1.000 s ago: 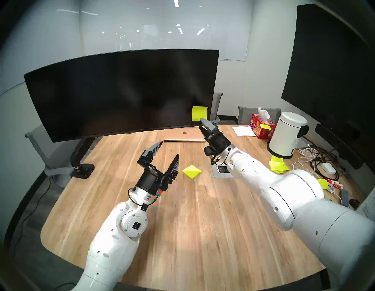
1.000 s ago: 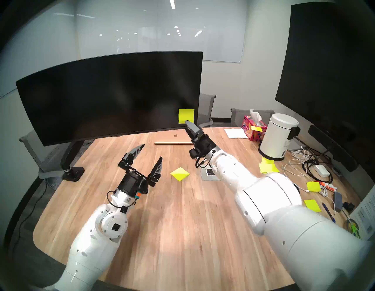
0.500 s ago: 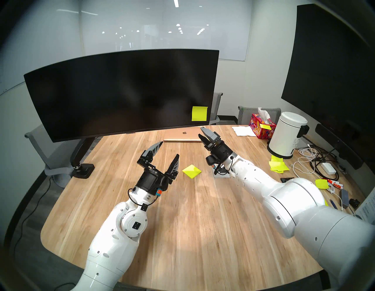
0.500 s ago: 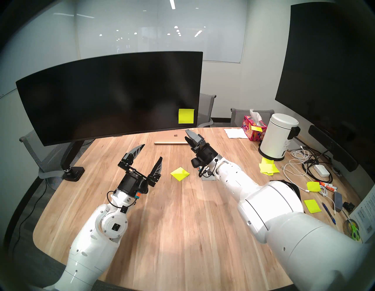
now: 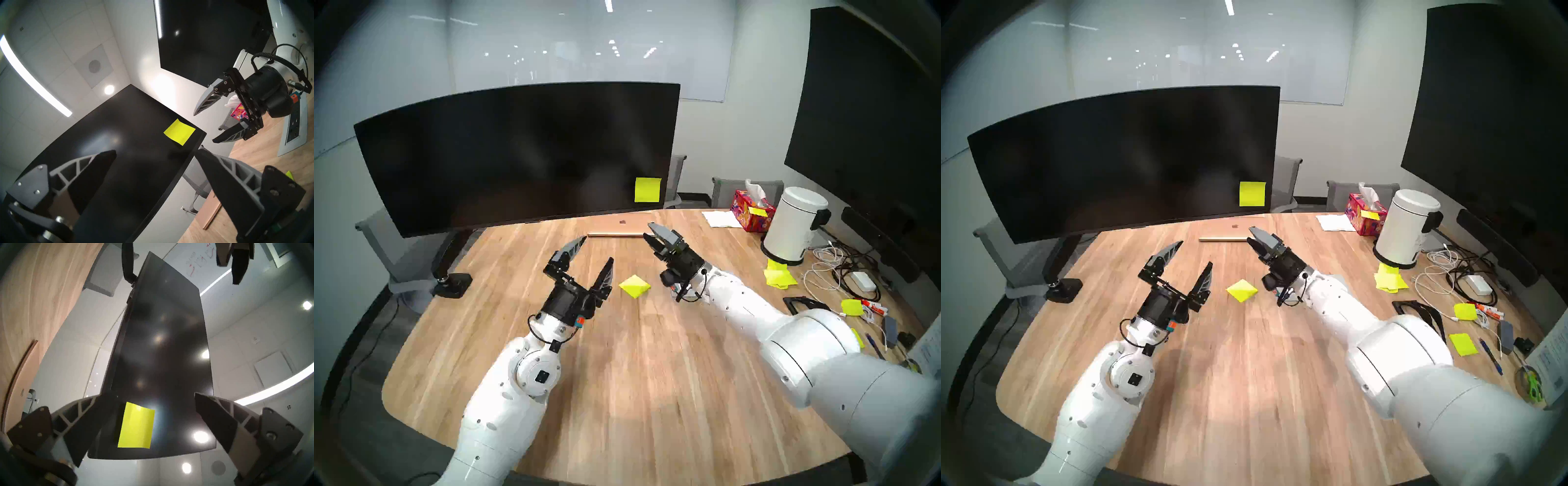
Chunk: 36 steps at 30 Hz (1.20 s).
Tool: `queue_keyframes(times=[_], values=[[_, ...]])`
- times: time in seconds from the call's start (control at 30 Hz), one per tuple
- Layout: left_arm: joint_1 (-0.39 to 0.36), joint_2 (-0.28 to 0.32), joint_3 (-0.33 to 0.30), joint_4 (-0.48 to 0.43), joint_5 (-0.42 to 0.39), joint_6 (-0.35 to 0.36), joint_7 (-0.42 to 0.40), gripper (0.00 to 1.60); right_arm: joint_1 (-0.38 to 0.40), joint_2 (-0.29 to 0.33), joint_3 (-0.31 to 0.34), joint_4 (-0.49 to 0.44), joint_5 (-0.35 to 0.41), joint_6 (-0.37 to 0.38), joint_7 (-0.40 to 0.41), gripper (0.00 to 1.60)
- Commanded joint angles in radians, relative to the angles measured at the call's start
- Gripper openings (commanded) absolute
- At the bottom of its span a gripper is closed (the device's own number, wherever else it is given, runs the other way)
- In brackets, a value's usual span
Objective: Peel one sticky note off the pad and stick it onto the monitor, then press it flat
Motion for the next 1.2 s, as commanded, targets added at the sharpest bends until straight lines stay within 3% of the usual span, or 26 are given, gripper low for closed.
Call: queue_keyframes(times=[0.0,0.47,1.17], values=[[-0.002,-0.002,0.002,-0.023,0.001,-0.001,0.003,1.60,-0.014,0.028,0.010,-0.089,0.009,-0.018,0.022,1.60],[-0.003,-0.003,0.001,-0.022,0.001,-0.002,0.003,1.60,-0.159,0.102,0.019,-0.294,0.013,-0.067,0.084,1.60],[-0.004,-0.003,0.001,-0.020,0.002,-0.004,0.003,1.60,-0.327,0.215,0.046,-0.582,0.014,-0.095,0.104,1.60]])
